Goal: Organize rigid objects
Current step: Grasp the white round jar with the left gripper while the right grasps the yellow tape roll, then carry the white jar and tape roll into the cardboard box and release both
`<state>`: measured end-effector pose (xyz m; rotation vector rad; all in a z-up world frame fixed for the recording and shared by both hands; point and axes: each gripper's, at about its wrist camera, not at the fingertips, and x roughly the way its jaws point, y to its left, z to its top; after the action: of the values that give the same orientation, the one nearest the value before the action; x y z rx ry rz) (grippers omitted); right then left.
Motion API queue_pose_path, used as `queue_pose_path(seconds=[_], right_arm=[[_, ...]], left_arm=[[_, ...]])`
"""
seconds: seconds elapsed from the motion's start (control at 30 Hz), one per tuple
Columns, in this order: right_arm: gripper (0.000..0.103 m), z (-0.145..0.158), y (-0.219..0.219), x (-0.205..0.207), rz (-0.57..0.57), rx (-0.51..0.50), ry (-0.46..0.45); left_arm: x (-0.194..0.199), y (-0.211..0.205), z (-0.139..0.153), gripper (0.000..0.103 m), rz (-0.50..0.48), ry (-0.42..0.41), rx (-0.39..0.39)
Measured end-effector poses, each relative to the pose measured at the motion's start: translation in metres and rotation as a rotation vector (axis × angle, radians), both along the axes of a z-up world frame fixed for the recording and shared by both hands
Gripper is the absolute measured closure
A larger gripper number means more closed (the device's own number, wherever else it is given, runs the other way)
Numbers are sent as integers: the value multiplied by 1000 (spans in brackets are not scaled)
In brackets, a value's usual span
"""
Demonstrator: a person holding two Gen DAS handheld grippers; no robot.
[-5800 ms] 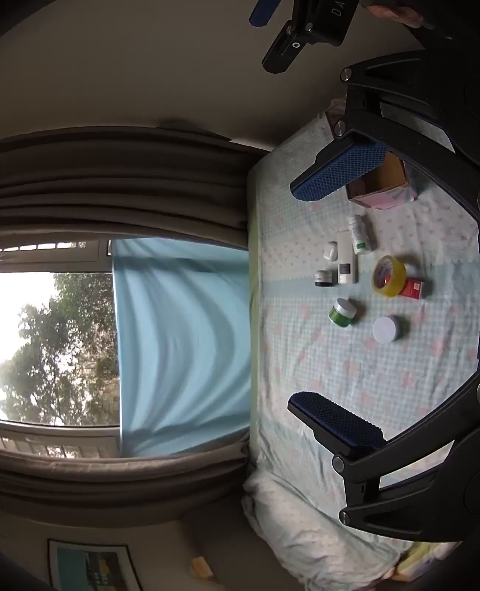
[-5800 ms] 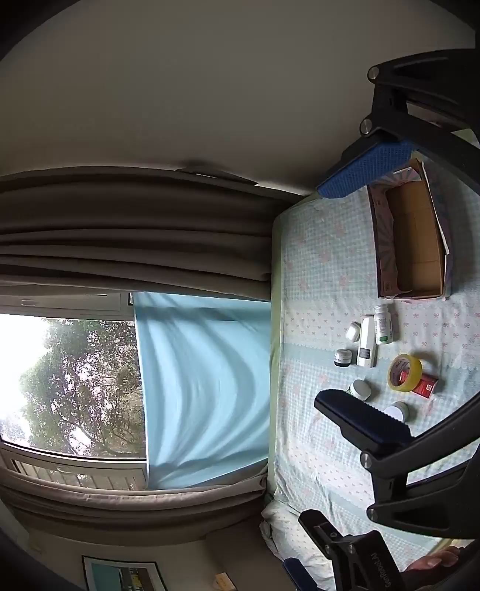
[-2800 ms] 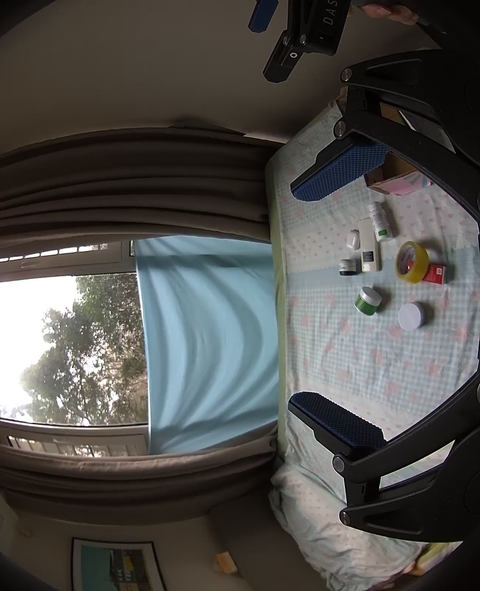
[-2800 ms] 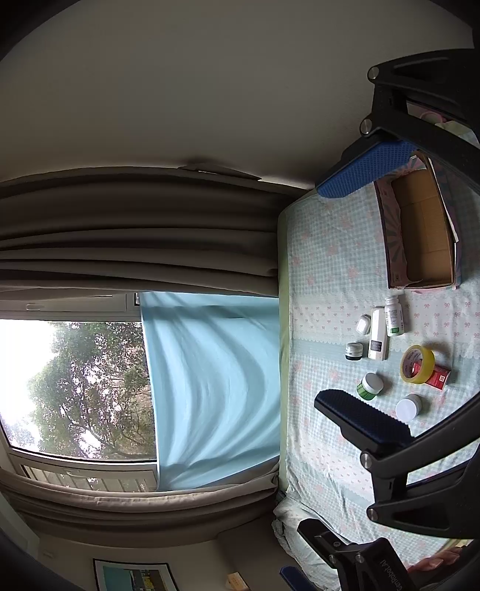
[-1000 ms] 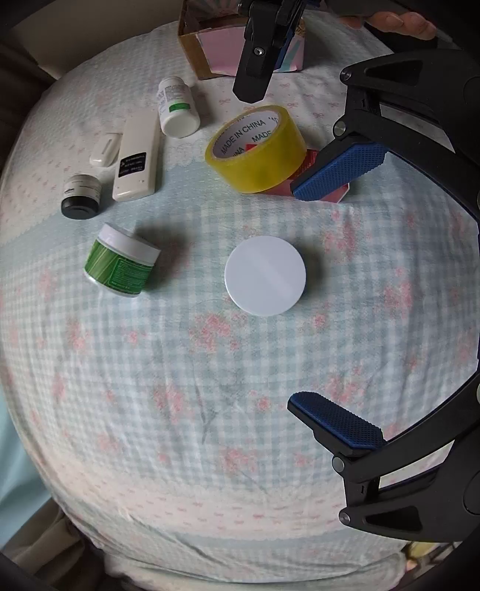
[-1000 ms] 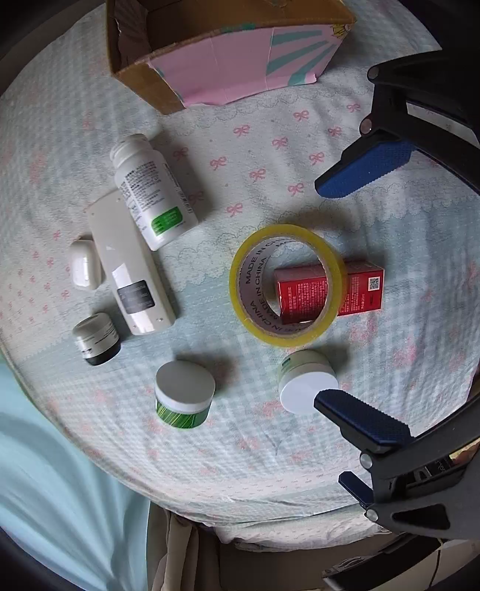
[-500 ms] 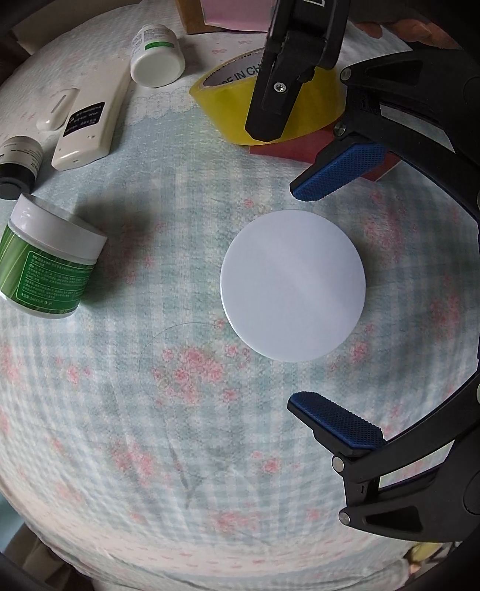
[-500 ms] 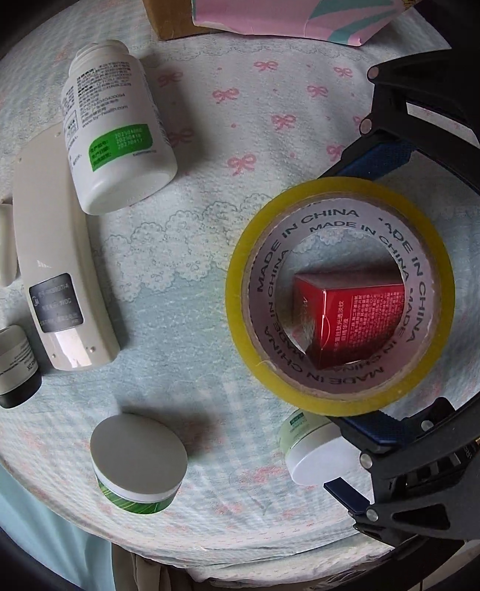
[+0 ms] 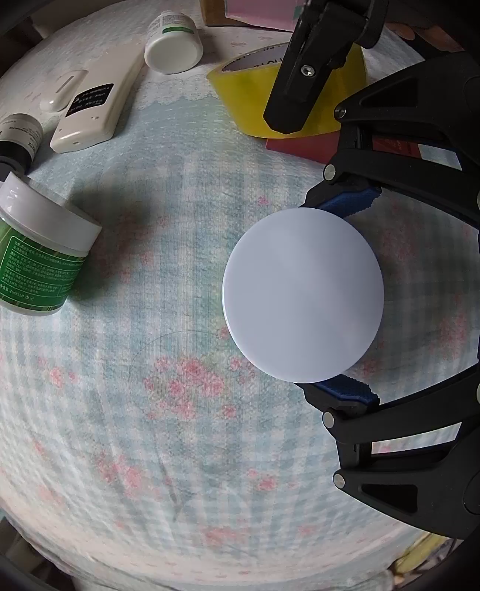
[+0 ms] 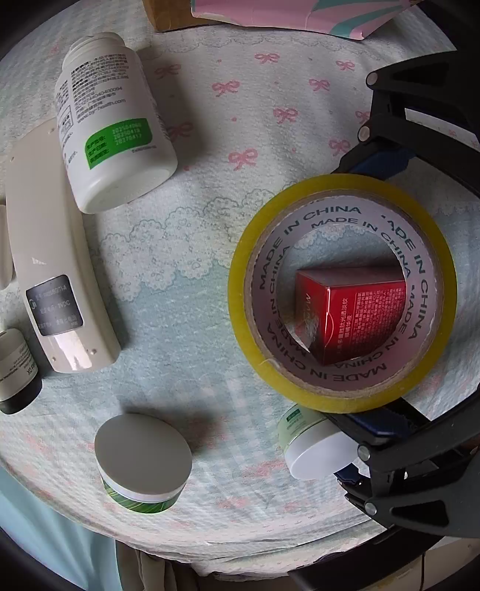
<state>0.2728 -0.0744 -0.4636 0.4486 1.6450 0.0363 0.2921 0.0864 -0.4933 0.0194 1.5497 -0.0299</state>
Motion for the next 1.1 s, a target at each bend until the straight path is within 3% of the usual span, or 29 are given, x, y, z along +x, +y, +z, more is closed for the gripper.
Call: queue_pose_path(seconds=[0.27, 0.53, 0.77, 1.1], right_arm=[[6, 4, 11, -7, 9, -15, -24], [6, 38, 11, -17, -4, -28, -110], [6, 100, 9, -38, 8, -17, -230], [6, 219, -4, -84, 50, 4, -442]], left_arm=[[-11, -3, 9, 35, -2, -32, -7], [-29, 11, 54, 35, -8, -119, -16], [-53, 19, 126, 35, -9, -228, -30], [-88, 6, 242, 35, -47, -388, -51]])
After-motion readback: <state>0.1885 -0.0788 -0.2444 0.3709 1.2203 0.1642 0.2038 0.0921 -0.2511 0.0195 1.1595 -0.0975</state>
